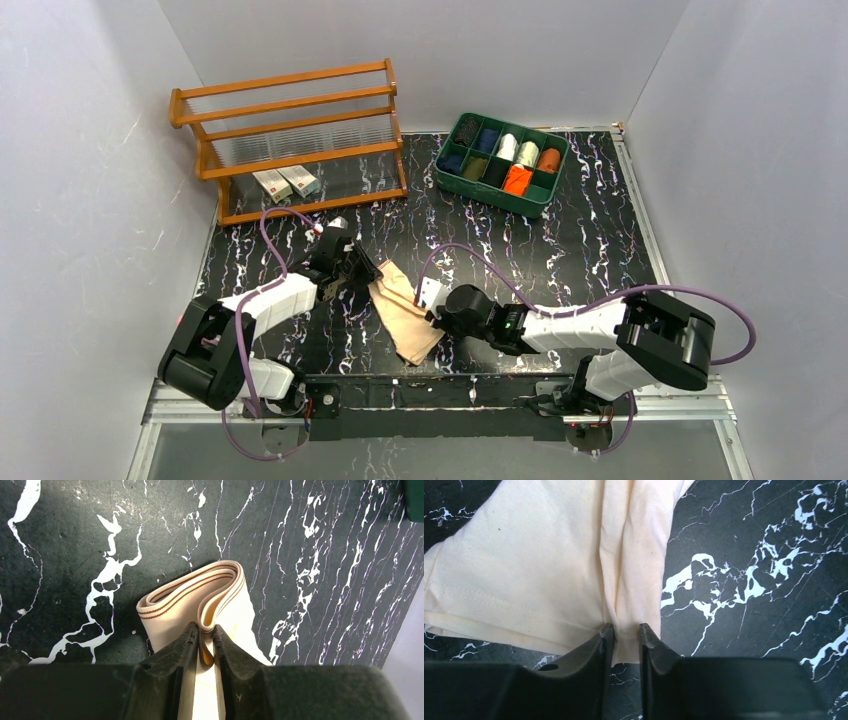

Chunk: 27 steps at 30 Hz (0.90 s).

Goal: Roll the underwear
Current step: Fold the underwear at the center of the board.

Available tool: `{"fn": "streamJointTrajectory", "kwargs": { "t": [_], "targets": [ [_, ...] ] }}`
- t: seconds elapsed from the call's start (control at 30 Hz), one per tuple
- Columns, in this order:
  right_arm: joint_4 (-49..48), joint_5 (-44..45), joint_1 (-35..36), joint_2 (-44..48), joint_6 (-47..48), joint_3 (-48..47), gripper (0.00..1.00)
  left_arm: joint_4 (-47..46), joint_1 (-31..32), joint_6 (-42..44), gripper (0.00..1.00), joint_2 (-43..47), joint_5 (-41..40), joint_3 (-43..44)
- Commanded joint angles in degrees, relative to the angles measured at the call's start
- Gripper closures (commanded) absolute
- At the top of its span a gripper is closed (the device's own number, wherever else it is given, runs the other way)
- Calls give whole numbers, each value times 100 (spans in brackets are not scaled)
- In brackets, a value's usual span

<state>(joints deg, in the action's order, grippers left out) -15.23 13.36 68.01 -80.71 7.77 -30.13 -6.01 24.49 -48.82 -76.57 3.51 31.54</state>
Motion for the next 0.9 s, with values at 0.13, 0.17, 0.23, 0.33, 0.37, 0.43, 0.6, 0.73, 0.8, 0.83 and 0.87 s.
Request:
{"fn": "streamJointTrajectory", "kwargs": {
  "t": [0.13, 0.17, 0.23, 0.33, 0.37, 0.43, 0.6, 0.73, 0.8, 0.83, 0.87],
  "targets": [
    [101, 146, 37, -404, -263, -324, 93, -66, -32, 78, 86, -63, 84, 127],
    [175, 216, 37, -379, -265, -383, 96, -57, -32, 80, 86, -49, 74, 132],
    [294, 306, 37, -243, -251, -475, 99, -21, -39, 107, 86, -25, 50, 165],
    [449, 235, 37, 56, -279, -579, 99, 39, -67, 141, 87, -2, 53, 255],
    [508, 182, 37, 134, -342, -614, 99, 62, -82, 169, 87, 1, 64, 298],
    [675, 93, 37, 275, -492, -707, 99, 146, -124, 284, 88, 2, 59, 407],
    [1037, -29, 44, 391, -559, -930, 99, 207, -382, 536, 89, -91, 297, 659],
    [1712, 84, 169, -12, -701, -1539, 99, 181, -636, 629, 90, -203, 601, 765],
    [1991, 273, 236, -257, -883, -1848, 99, 207, -764, 697, 90, -307, 765, 822],
    [2095, 351, 255, -364, -989, -1994, 99, 216, -829, 736, 90, -365, 853, 857],
    [2181, 381, 266, -464, -1088, -2133, 99, 203, -890, 783, 90, -434, 957, 887]
  ]
}}
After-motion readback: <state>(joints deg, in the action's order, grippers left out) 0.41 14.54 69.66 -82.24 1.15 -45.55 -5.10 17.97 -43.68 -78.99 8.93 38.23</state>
